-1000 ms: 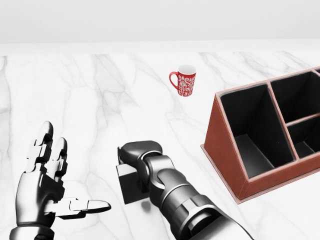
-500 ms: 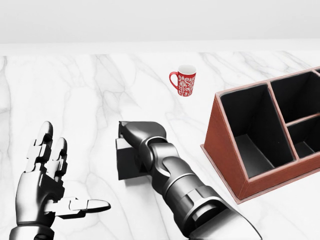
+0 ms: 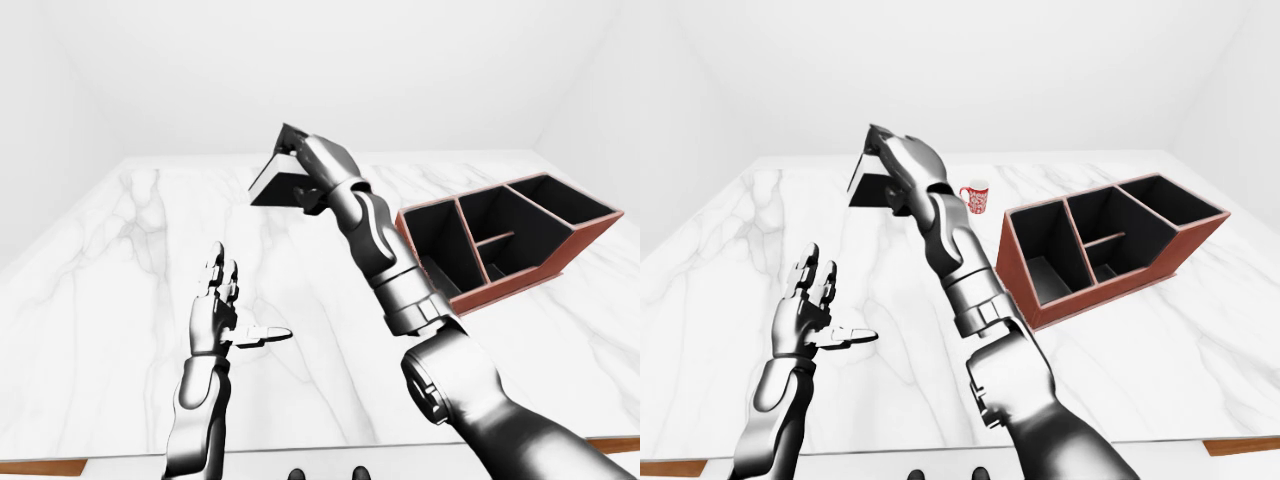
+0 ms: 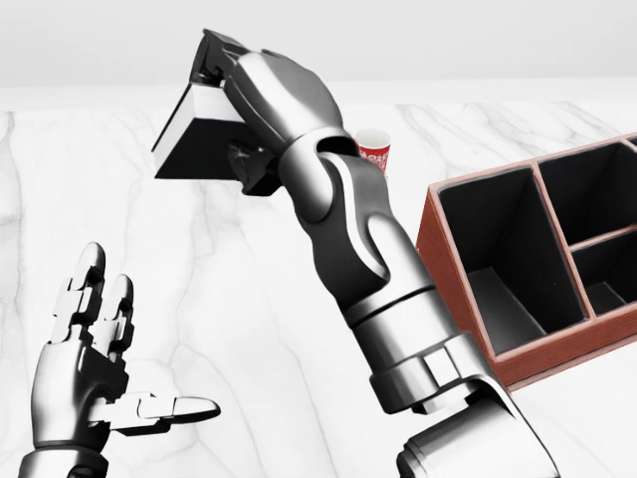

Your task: Pick up the book and place it in the left compartment of the caddy.

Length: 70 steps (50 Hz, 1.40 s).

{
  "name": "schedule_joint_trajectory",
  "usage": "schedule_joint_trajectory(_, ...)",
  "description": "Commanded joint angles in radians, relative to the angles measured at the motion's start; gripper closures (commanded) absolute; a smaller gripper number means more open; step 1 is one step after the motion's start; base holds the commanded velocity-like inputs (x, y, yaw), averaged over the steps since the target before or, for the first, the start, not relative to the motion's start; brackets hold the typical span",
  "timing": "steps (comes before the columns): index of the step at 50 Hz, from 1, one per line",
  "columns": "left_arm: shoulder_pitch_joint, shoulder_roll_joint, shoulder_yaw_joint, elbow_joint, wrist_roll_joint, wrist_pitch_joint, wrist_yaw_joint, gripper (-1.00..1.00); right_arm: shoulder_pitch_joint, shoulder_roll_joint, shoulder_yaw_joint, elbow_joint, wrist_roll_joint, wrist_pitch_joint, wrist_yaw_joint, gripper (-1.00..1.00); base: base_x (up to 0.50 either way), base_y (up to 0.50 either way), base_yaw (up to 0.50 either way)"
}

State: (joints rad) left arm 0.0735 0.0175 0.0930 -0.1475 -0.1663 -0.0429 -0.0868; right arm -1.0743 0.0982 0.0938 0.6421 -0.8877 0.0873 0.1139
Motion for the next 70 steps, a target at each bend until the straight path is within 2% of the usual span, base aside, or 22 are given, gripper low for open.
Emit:
schedule_joint_trajectory(1, -0.005, 0.001, 0.0, 0.011, 0.002, -0.002, 0.003, -1.0, 0.06, -0.06, -0.058, -0.479, 0.112, 0.0, 0.003, 1.0, 0.0, 0.0, 0.0)
schedule_joint_trajectory(6, -0.006, 0.001, -0.001, 0.005, 0.003, 0.007, 0.005, -1.0, 0.114, -0.101, -0.063, -0.62, 0.17, 0.0, -0.008, 1.0, 0.0, 0.0, 0.0)
schedule_joint_trajectory(11, -0.006, 0.002, -0.001, 0.006, 0.003, 0.009, 0.004, -1.0, 0.184, -0.133, -0.105, -0.782, 0.247, 0.0, -0.051, 1.0, 0.0, 0.0, 0.0)
schedule_joint_trajectory(15, -0.008, 0.002, 0.0, 0.015, 0.003, 0.003, 0.003, -1.0, 0.25, -0.177, -0.118, -0.895, 0.294, 0.0, -0.063, 1.0, 0.0, 0.0, 0.0)
schedule_joint_trajectory(20, -0.008, 0.002, 0.0, 0.008, 0.005, 0.014, 0.009, -1.0, 0.364, -0.216, -0.158, -1.009, 0.357, 0.0, -0.094, 1.0, 0.0, 0.0, 0.0)
schedule_joint_trajectory(23, -0.009, 0.002, 0.001, 0.015, 0.006, 0.01, 0.009, -1.0, 0.419, -0.216, -0.192, -1.048, 0.405, 0.0, -0.132, 1.0, 0.0, 0.0, 0.0)
schedule_joint_trajectory(27, -0.01, 0.002, 0.001, 0.016, 0.007, 0.011, 0.011, -1.0, 0.482, -0.178, -0.291, -1.087, 0.508, 0.0, -0.23, 1.0, 0.0, 0.0, 0.0)
schedule_joint_trajectory(34, -0.006, 0.002, 0.001, 0.006, 0.007, 0.02, 0.013, -1.0, 0.589, -0.194, -0.325, -1.104, 0.658, 0.0, -0.373, 1.0, 0.0, 0.0, 0.0)
schedule_joint_trajectory(39, -0.008, 0.002, 0.002, 0.014, 0.007, 0.013, 0.013, -1.0, 0.67, -0.177, -0.367, -1.091, 0.745, 0.0, -0.486, 1.0, 0.0, 0.0, 0.0)
schedule_joint_trajectory(44, -0.01, 0.002, 0.002, 0.02, 0.007, 0.01, 0.013, -1.0, 0.737, -0.189, -0.379, -1.061, 0.826, 0.0, -0.543, 1.0, 0.0, 0.0, 0.0)
schedule_joint_trajectory(46, -0.008, 0.002, 0.001, 0.012, 0.007, 0.016, 0.014, -1.0, 0.76, -0.193, -0.386, -1.056, 0.853, 0.0, -0.554, 1.0, 0.0, 0.0, 0.0)
schedule_joint_trajectory(47, -0.01, 0.002, 0.002, 0.021, 0.007, 0.01, 0.013, -1.0, 0.777, -0.193, -0.393, -1.048, 0.862, 0.0, -0.563, 1.0, 0.0, 0.0, 0.0)
schedule_joint_trajectory(51, -0.012, 0.002, 0.002, 0.025, 0.008, 0.008, 0.014, -1.0, 0.81, -0.201, -0.398, -1.028, 0.881, 0.0, -0.586, 1.0, 0.0, 0.0, 0.0)
schedule_joint_trajectory(61, -0.01, 0.002, 0.001, 0.02, 0.008, 0.01, 0.015, -1.0, 0.847, -0.22, -0.399, -0.981, 0.874, 0.0, -0.624, 1.0, 0.0, 0.0, 0.0)
schedule_joint_trajectory(67, -0.005, 0.001, 0.0, 0.009, 0.008, 0.017, 0.016, -1.0, 0.858, -0.249, -0.392, -1.011, 0.791, 0.0, -0.623, 1.0, 0.0, 0.0, 0.0)
schedule_joint_trajectory(70, -0.007, 0.001, 0.001, 0.02, 0.009, 0.008, 0.014, -1.0, 0.858, -0.248, -0.389, -1.013, 0.76, 0.0, -0.599, 1.0, 0.0, 0.0, 0.0)
